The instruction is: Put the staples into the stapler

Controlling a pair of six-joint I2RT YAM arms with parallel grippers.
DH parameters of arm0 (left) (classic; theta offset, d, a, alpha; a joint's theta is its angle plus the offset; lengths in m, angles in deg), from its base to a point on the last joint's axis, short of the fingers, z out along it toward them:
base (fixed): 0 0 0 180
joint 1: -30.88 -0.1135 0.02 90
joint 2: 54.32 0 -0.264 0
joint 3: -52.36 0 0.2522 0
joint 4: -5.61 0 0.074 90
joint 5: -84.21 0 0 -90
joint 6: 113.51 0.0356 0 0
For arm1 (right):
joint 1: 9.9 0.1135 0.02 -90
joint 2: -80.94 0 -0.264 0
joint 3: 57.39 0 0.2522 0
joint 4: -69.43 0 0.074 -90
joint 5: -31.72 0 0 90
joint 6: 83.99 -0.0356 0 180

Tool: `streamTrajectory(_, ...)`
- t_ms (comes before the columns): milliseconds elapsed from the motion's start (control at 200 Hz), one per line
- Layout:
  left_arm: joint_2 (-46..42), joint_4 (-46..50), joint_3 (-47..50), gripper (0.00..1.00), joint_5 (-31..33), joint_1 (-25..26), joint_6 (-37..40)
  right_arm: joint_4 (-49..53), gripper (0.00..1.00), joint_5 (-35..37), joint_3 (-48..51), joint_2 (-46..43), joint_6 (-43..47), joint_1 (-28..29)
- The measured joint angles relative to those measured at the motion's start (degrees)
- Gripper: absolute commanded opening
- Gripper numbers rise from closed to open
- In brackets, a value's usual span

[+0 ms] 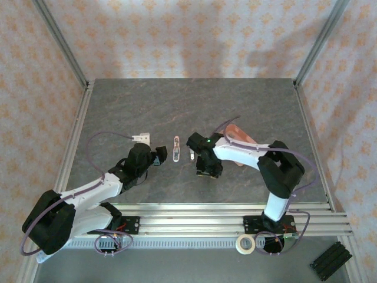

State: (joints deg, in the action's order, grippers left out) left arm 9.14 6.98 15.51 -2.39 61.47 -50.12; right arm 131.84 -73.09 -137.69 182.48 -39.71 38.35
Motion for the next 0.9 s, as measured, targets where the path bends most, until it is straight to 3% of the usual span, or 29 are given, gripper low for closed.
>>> streamTrajectory(901, 0.0, -1.1, 1.7, 0.69, 0.0, 0.0, -0.6, 2.6, 0.33, 1.9, -10.2, 9.7, 3.0, 1.0)
